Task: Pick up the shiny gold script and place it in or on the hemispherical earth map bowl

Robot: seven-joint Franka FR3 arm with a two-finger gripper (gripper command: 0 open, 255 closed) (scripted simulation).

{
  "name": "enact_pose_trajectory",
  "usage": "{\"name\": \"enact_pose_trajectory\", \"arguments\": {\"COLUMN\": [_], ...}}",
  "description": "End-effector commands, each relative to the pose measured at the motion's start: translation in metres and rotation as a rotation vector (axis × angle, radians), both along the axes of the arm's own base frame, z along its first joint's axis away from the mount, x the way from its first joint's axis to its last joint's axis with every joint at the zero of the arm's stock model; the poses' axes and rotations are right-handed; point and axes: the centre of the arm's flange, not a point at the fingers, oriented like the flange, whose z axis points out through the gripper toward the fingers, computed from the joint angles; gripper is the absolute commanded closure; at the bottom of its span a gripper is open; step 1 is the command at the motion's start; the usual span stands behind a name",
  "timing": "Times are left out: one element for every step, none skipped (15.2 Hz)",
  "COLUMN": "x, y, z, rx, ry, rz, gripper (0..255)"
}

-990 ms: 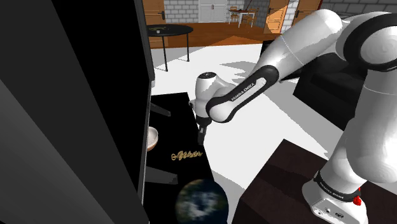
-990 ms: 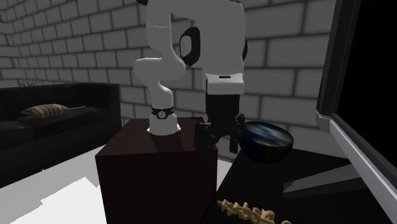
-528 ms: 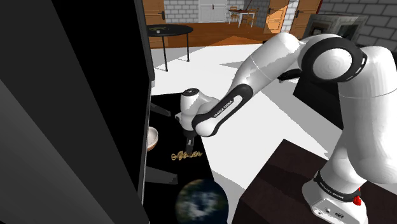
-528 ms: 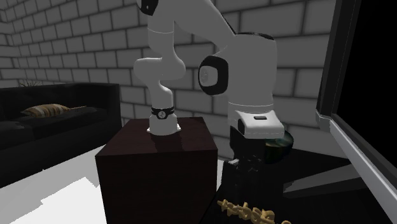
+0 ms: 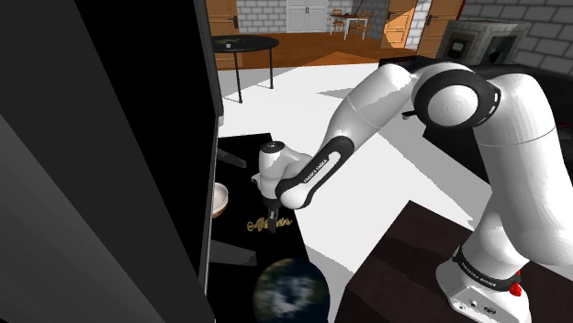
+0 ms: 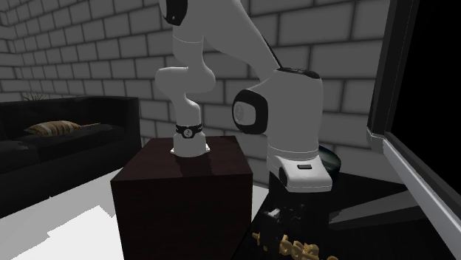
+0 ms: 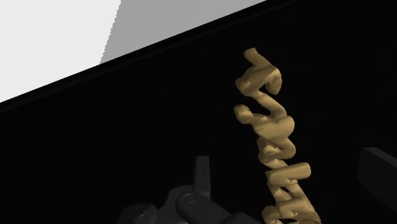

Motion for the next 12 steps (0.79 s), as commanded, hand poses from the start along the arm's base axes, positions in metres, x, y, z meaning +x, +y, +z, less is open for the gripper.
{"name": "enact_pose_trajectory", "arguments": {"x": [0.0003, 0.0003, 0.0003, 0.0003, 0.0003, 0.0003, 0.0003, 0.0003, 0.0003, 0.0003, 0.0003, 0.0003], "y": [0.0003, 0.0003, 0.0003, 0.0003, 0.0003, 0.0003, 0.0003, 0.0003, 0.0003, 0.0003, 0.0003, 0.0003], "z": [-0.0049, -0.0049, -0.0049, -0.0049, -0.0049, -0.0049, -0.0048, -0.0048, -0.0048, -0.0048, -0.0048, -0.0048], "rx": [0.0, 0.0, 0.0, 0.0, 0.0, 0.0, 0.0, 0.0, 0.0, 0.0, 0.0, 0.0], "ry": [0.0, 0.0, 0.0, 0.0, 0.0, 0.0, 0.0, 0.0, 0.0, 0.0, 0.0, 0.0], "rz": [0.0, 0.0, 0.0, 0.0, 0.0, 0.0, 0.0, 0.0, 0.0, 0.0, 0.0, 0.0], "gripper": [0, 0, 0, 0, 0, 0, 0, 255, 255, 255, 255, 255]}}
